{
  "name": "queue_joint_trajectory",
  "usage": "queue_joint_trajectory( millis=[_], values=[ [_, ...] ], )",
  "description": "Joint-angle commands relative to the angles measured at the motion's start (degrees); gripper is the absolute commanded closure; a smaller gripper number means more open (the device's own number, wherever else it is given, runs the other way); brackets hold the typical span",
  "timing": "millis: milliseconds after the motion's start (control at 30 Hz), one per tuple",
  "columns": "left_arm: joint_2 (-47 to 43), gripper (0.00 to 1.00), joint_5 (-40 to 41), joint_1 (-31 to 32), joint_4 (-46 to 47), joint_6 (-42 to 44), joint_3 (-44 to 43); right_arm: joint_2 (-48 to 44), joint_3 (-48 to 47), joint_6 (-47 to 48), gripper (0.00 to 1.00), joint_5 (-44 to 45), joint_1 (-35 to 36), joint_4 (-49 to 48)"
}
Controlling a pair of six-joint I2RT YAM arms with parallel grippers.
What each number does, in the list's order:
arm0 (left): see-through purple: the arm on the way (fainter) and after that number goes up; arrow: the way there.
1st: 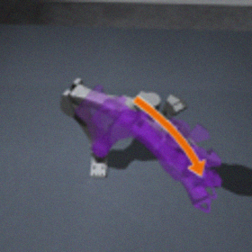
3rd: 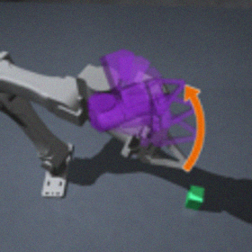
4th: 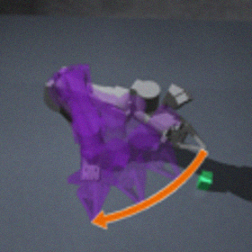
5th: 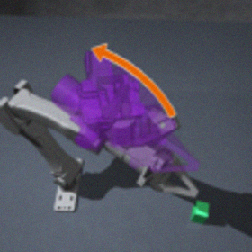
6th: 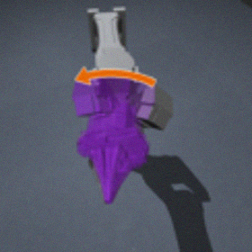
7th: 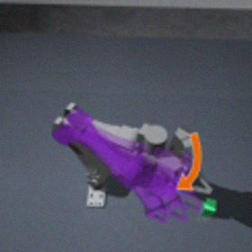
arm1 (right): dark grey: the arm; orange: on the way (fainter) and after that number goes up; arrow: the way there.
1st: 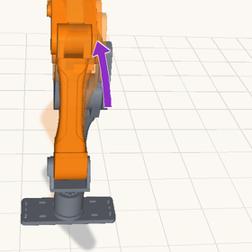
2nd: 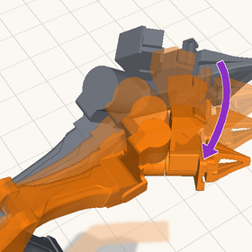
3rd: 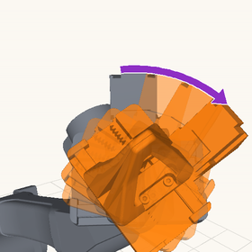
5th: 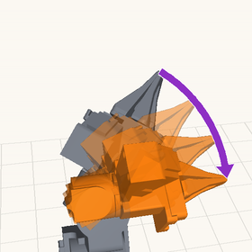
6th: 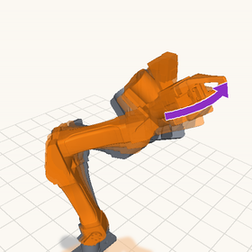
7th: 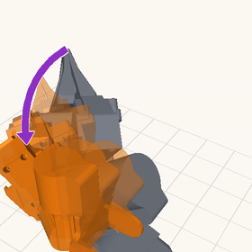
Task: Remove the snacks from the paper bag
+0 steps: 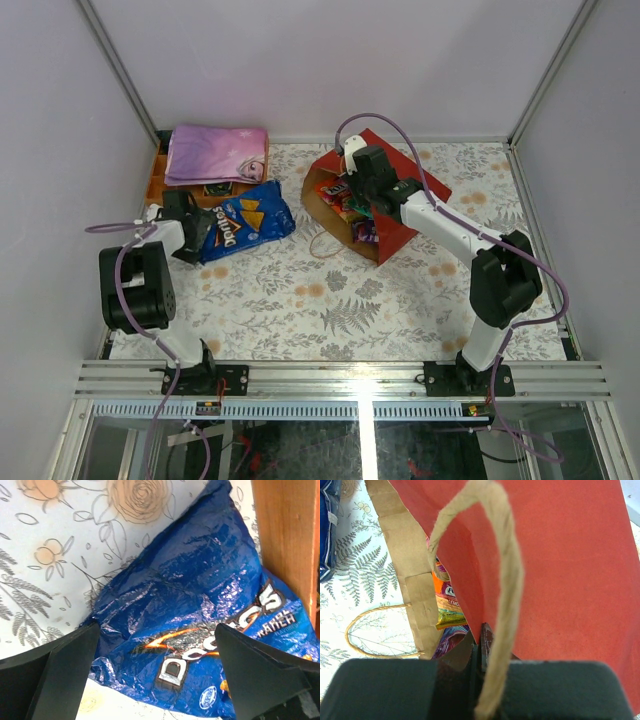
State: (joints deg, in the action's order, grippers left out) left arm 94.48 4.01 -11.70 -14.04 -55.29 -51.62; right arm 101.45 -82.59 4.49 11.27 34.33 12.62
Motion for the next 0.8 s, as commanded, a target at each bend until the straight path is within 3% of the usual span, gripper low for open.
queue_joint_trajectory(
  millis=[0, 200, 400, 600, 767],
  values=[
    [1.9, 0.0, 13.1, -0.4, -8.6, -3.3, -3.9, -2.7, -1.6, -1.1, 0.98, -1.9, 0.2, -1.3],
    [5.3, 0.0, 22.6, -2.9, -19.3, -10.8, -8.1, -2.8, -1.8, -1.3, 0.97, -2.4, 0.3, -1.0],
    [0.9, 0.0, 24.0, -5.6, -19.6, -9.6, -8.1, -3.9, -1.3, -1.2, 0.98, -2.2, 0.2, -1.1],
    [-12.3, 0.0, 25.5, 4.3, -19.2, -9.8, -8.5, -3.3, -1.4, -1.6, 0.97, -2.9, 0.2, -1.3],
    [-10.3, 0.0, 15.5, 5.7, -20.7, -16.3, -11.1, -3.0, -1.6, -1.7, 0.97, -3.3, 0.2, -1.0]
  ],
)
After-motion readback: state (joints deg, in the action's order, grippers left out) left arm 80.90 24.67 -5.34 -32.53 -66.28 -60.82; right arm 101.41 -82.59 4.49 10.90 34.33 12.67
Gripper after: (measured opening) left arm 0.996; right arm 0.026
